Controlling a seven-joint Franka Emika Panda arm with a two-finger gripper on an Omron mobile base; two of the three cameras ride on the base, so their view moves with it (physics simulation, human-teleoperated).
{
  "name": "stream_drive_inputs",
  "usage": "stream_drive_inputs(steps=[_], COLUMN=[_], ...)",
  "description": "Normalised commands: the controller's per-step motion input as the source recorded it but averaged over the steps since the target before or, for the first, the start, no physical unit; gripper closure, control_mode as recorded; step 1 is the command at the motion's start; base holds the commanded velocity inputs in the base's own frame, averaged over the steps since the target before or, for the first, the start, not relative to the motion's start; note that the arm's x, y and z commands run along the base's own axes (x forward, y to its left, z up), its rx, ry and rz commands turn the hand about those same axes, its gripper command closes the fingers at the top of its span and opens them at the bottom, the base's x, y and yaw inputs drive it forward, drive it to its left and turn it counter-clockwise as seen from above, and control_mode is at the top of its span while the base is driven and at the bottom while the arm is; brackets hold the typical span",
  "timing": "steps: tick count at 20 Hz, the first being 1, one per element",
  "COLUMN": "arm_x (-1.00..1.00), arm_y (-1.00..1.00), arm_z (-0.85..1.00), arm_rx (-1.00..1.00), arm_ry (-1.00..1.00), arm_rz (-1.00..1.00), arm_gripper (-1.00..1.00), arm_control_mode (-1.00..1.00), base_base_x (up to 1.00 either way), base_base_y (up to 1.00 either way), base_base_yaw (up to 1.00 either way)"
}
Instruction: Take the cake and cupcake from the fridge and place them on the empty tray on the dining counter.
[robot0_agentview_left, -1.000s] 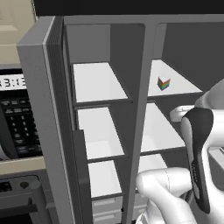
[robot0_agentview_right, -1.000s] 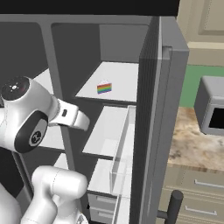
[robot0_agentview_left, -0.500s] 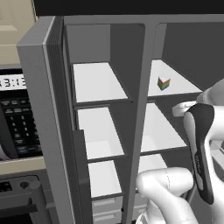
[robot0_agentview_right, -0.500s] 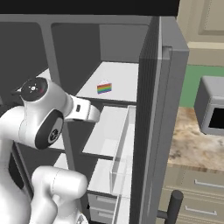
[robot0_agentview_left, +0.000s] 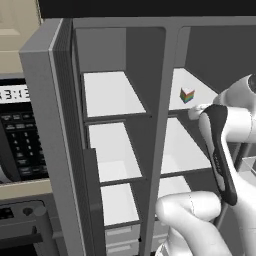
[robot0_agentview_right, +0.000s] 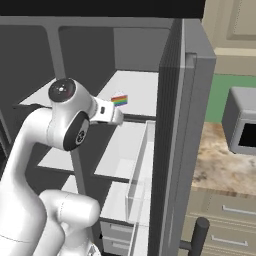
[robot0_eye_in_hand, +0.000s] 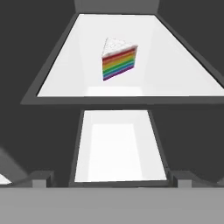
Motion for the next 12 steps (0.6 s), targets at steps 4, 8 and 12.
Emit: stream_drive_inputs(steps=[4, 8, 12], arm_x=[0.47, 0.56, 0.49], arm_y=[-0.26, -0.15, 0.0], arm_z=[0.06, 0.06, 0.12], arm_rx=[0.0, 0.02, 0.0], arm_ry=[0.0, 0.0, 0.0], arm_rz=[0.0, 0.01, 0.02], arm_gripper=[-1.0, -1.0, -1.0], arm_control_mode=[-1.0, -1.0, -1.0], base_base_x=[0.0, 0.0, 0.0], base_base_y=[0.0, 0.0, 0.0], base_base_yaw=[0.0, 0.0, 0.0])
